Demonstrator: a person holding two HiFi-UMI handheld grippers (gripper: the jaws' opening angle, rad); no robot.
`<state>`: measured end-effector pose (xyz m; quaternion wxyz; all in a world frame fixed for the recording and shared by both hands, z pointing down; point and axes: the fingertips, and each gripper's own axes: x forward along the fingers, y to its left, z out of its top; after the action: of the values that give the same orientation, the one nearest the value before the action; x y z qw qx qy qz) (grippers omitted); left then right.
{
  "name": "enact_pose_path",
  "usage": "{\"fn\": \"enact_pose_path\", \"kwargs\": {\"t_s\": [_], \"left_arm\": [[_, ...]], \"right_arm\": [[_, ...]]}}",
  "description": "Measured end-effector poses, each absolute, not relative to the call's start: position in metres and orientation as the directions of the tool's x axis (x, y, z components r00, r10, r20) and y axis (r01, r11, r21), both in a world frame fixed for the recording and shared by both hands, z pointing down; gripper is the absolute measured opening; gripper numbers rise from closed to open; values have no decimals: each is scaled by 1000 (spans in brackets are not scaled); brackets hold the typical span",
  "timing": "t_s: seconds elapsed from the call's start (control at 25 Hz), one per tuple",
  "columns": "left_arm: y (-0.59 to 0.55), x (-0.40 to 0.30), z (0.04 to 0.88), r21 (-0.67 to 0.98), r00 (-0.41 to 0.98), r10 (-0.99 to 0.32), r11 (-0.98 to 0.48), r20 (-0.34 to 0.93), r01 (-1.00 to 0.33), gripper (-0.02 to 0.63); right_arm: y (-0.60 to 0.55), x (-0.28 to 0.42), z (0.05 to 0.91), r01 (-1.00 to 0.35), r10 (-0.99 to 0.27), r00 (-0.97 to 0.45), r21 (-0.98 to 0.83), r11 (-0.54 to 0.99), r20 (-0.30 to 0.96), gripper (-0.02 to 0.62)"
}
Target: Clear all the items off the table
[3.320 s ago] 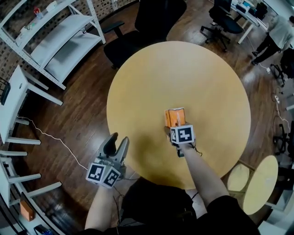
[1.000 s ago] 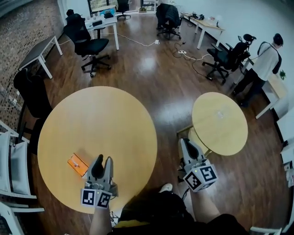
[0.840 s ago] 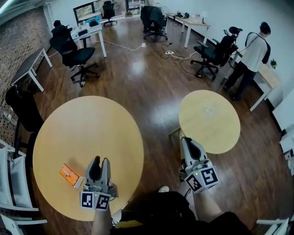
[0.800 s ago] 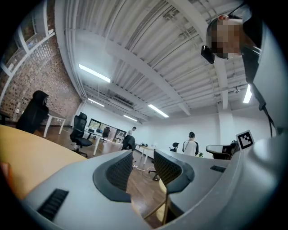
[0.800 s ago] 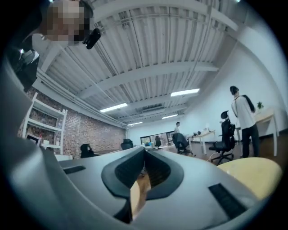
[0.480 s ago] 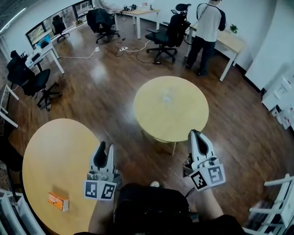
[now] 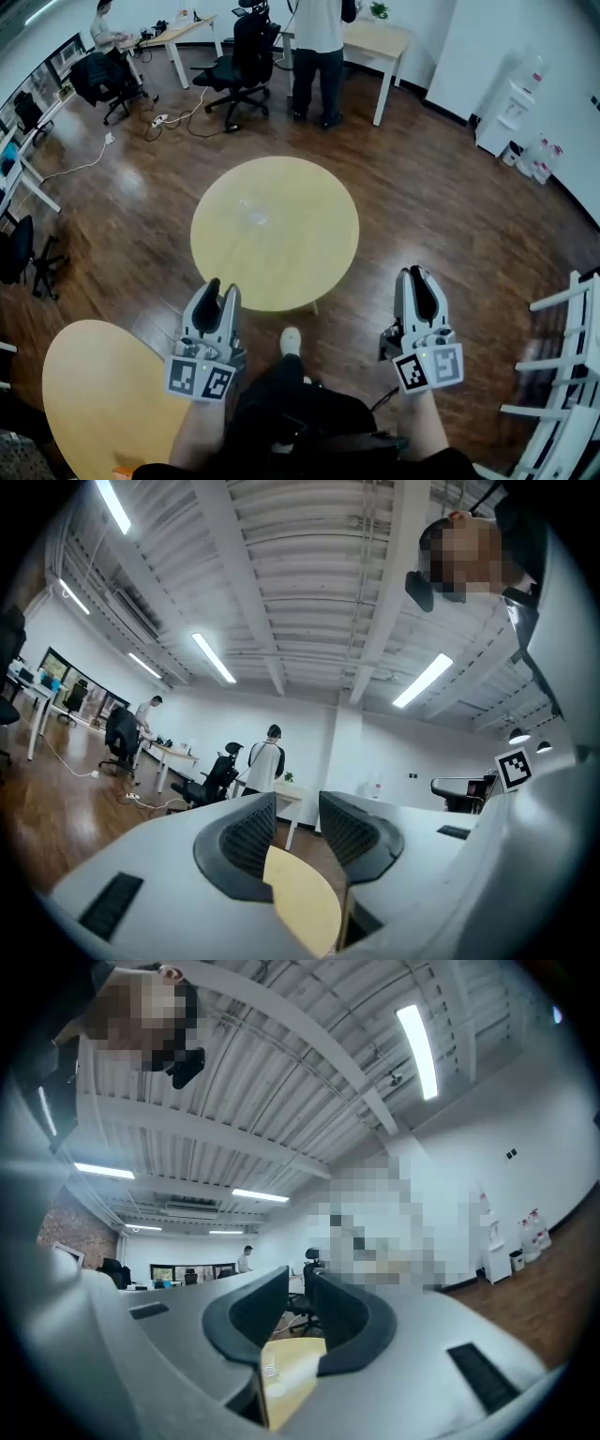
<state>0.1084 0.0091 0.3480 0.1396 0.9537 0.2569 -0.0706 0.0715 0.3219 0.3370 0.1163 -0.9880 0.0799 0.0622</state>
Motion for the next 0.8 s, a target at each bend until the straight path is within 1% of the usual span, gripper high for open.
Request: {"fn": "enact_pose_path", "kwargs": {"t_s": [0.12,0.28,0.32,0.36,0.44,0.6,0.72,0.76,0.8], "left_arm": [[21,143,350,243,853,480,-819,-205,520,144],[19,191,347,245,857,470,-823,-210,512,137],[17,202,347,245,860,465,-827,-210,506,137],[14,213,348,251,865,457,-829,-210,499,118],[8,231,347,267,873,440,-833,-213,485,118],[-5,262,345,270,897,385,-860,-217,434,111],[-12,269,349,262,920,329,-888,-213,378,69],[-14,270,349,253,927,309,-899,-211,357,64],[-15,271,349,245,934,287,-910,-211,335,38]], "right_arm": [[333,105,334,-170,-145,981,-219,-961,-126,86],[323,162,318,-213,-196,974,-172,-962,-111,80],[320,175,314,-223,-207,972,-160,-962,-111,80],[317,187,311,-232,-217,970,-151,-961,-110,80],[312,211,307,-253,-240,965,-135,-958,-102,69],[303,256,301,-305,-296,951,-112,-946,-87,69],[298,280,304,-355,-347,933,-86,-931,-97,69],[297,288,306,-373,-364,925,-80,-924,-104,69],[295,296,308,-393,-384,917,-78,-916,-111,69]]}}
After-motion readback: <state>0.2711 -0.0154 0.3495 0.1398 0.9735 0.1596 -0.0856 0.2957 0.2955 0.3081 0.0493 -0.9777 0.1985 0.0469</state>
